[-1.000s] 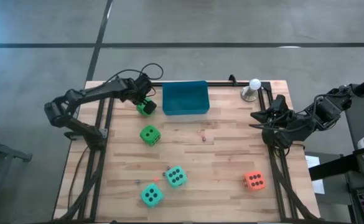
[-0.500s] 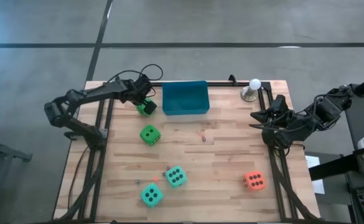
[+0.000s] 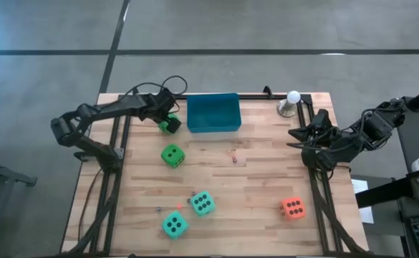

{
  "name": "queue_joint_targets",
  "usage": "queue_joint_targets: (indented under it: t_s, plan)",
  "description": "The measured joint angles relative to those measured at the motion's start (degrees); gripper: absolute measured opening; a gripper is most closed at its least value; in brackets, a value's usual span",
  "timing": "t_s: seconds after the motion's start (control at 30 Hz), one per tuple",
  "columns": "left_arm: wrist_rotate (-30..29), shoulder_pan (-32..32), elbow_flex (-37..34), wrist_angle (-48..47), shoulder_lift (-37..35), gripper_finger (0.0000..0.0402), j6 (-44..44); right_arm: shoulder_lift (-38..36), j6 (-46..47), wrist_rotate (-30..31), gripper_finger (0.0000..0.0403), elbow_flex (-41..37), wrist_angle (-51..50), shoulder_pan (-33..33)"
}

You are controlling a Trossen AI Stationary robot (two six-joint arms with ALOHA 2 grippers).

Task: Pick & Place Dice
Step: Put the top large green dice into the blue bin

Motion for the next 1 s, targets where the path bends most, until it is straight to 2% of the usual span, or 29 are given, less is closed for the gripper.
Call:
queue_joint_targets:
  t_s: [0.27, 1.0]
  plan:
    - [-0.77, 0.03, 3.12, -3.46, 0.04, 0.0398, 0.21, 0.0, 0.0, -0.01, 0.0008, 0.0, 0.0, 0.0]
    - [-1.21, -0.17, 1.76, -2.19, 3.38, 0.0399, -1.61, 0.0, 0.0, 0.01, 0.0008, 0.0, 0.0, 0.0]
